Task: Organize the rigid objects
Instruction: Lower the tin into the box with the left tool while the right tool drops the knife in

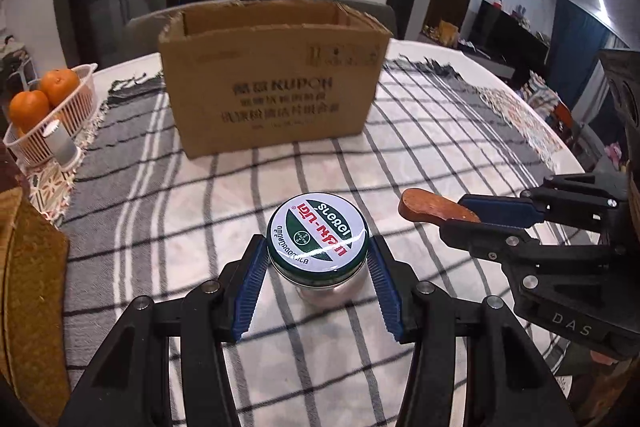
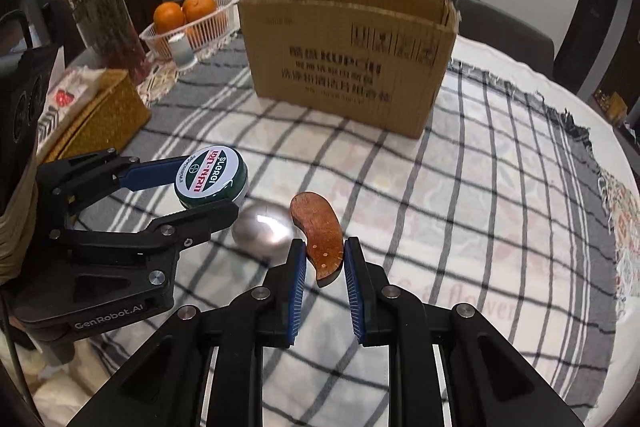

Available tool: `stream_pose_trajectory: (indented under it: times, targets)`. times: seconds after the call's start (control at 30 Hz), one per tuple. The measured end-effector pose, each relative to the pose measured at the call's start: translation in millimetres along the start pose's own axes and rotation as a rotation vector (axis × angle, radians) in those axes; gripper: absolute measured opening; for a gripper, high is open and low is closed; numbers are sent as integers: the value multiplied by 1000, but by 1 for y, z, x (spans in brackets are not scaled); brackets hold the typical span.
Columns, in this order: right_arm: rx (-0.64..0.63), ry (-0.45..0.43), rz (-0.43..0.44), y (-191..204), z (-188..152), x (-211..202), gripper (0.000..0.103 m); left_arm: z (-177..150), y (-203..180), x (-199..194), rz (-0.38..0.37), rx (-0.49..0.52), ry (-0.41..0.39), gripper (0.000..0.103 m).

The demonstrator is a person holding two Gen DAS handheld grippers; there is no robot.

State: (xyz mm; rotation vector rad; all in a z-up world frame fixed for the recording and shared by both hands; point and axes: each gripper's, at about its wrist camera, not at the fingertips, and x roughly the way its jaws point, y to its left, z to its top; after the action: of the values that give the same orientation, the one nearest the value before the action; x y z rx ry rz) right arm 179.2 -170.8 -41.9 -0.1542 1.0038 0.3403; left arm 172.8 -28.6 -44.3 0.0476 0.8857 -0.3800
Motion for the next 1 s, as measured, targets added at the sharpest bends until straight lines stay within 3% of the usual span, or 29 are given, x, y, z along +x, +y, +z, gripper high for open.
stream_pose_trajectory:
  times: [0.53, 1.0]
  targets:
    - [2, -150, 4, 9, 61, -23, 21, 60, 29, -32, 58, -25, -124, 51]
    - [62, -243, -11, -4, 110, -32, 21, 115, 46, -34, 64, -41, -160, 51]
